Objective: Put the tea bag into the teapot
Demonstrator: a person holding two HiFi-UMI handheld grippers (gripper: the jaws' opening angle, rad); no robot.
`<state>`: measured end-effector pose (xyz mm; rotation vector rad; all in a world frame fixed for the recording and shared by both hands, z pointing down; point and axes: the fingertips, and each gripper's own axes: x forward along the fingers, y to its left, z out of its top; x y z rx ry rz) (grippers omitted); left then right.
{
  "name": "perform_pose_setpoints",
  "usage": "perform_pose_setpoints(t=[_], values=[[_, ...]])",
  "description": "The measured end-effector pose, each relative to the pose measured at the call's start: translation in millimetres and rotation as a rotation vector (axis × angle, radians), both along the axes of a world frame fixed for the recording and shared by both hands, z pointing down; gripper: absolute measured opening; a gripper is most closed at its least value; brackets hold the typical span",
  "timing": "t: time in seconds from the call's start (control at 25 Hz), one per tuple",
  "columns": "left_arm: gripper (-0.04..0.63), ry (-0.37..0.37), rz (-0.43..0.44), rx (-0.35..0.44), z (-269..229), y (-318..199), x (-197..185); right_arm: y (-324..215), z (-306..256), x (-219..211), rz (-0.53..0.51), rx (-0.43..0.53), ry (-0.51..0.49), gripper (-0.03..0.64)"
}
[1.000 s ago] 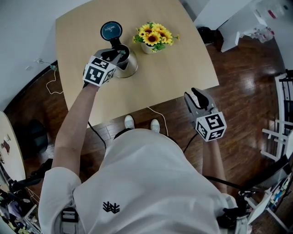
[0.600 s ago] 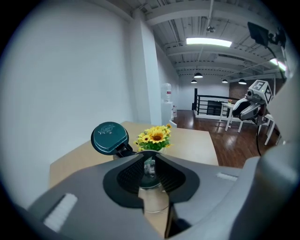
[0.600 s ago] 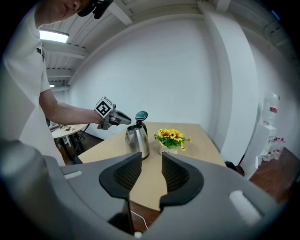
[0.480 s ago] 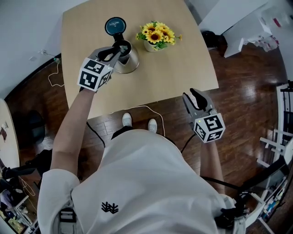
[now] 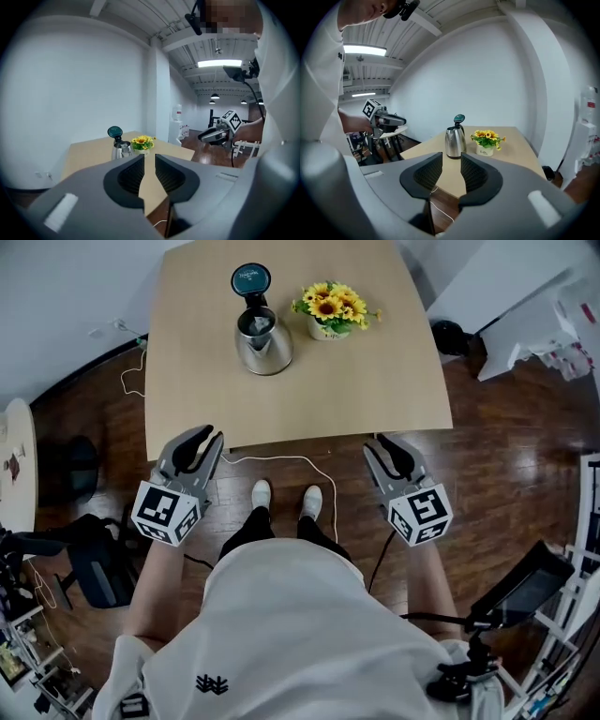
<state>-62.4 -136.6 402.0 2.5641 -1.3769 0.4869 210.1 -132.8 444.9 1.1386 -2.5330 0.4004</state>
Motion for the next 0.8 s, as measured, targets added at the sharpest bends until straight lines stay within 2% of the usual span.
perform_pose_setpoints(t=[0.16,0.32,0.52,0.68,0.8], values=[[0.06,0.022,-0.007,-0.045,8.3,76.2,-6.6,32.6,-3.4,-9.2,-0.013,0.014,-0.008,0.118],[0.06,0.05,0.002,-0.011,-3.0,133.7,-15.1,80.3,-20.2,-17.4,-0.004,0.058,0.01,0.118],[0.06,0.086,0.035,0.034,-10.1,219.6,-33.7,170.1,-36.0,-29.4,0.04,0.105,0.049,0.118],[0.06,0.119,0.053,0.043,-11.2,286.5,-50.8,253.7,-44.8,-45.1,0.089,0.109,0.057,0.118],[0.06,0.114,0.063,0.049,-11.5,327.8,-60.0,307.6,-48.1,-51.7,0.116,0.095,0.065,0.118]])
